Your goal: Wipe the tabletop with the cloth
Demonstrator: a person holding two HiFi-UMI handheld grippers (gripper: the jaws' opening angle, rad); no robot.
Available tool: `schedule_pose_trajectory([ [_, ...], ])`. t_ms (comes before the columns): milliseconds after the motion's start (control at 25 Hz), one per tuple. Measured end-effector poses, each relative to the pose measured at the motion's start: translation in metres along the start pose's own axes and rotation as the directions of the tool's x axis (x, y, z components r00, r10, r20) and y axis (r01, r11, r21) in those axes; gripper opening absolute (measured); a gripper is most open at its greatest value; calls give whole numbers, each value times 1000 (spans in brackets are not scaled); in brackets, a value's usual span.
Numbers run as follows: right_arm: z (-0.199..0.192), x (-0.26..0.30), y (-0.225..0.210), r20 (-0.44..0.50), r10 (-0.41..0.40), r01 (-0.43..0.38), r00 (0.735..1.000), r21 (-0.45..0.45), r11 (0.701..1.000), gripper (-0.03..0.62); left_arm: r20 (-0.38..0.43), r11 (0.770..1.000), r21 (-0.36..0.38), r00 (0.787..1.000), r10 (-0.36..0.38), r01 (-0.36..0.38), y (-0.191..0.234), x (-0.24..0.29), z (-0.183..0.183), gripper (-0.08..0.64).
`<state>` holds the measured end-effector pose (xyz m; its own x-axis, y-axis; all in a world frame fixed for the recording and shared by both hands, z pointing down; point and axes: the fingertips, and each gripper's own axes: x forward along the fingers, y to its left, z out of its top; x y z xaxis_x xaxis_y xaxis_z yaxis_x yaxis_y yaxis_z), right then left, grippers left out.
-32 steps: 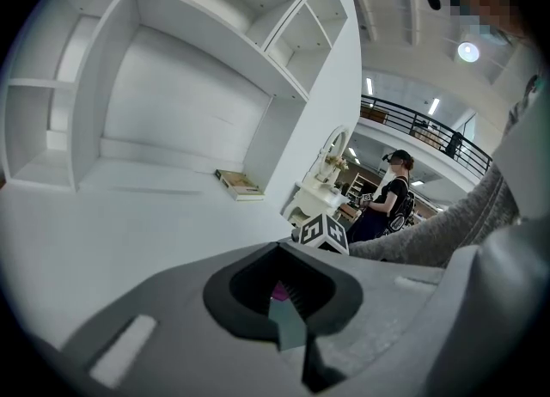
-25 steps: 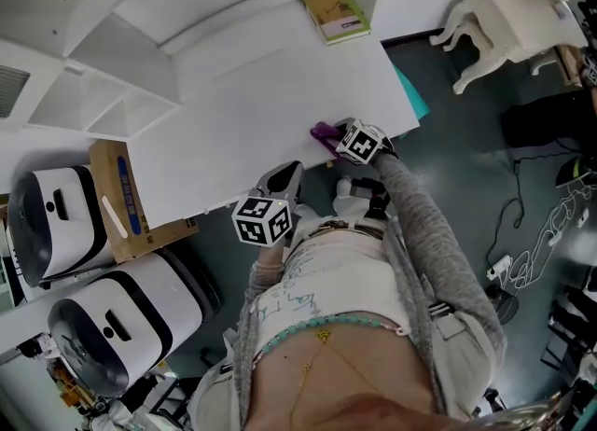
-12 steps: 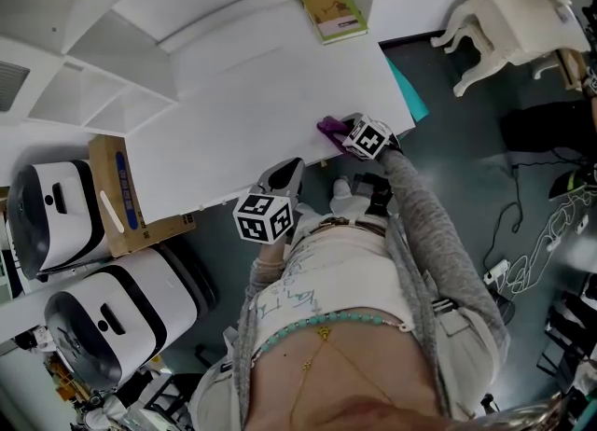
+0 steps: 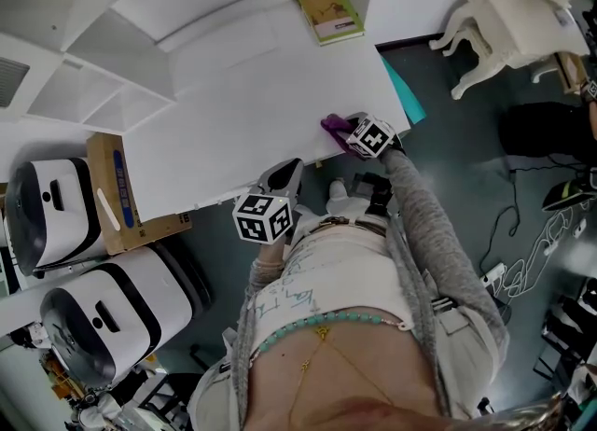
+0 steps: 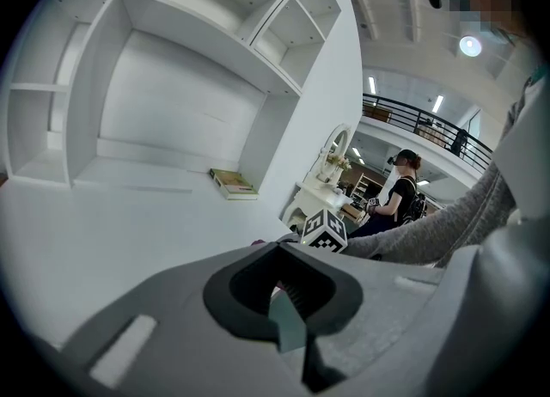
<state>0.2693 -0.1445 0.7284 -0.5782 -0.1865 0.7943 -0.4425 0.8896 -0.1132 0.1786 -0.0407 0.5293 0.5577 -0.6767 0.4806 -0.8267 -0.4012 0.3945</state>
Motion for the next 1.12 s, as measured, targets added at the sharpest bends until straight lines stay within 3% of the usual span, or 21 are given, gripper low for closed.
schedule_pose_trajectory([
  [1120,-49,-43,-67,12,-112,110,994,128,986,97,-3,1000,-11,1000,-3,3,-14,30,3,0],
])
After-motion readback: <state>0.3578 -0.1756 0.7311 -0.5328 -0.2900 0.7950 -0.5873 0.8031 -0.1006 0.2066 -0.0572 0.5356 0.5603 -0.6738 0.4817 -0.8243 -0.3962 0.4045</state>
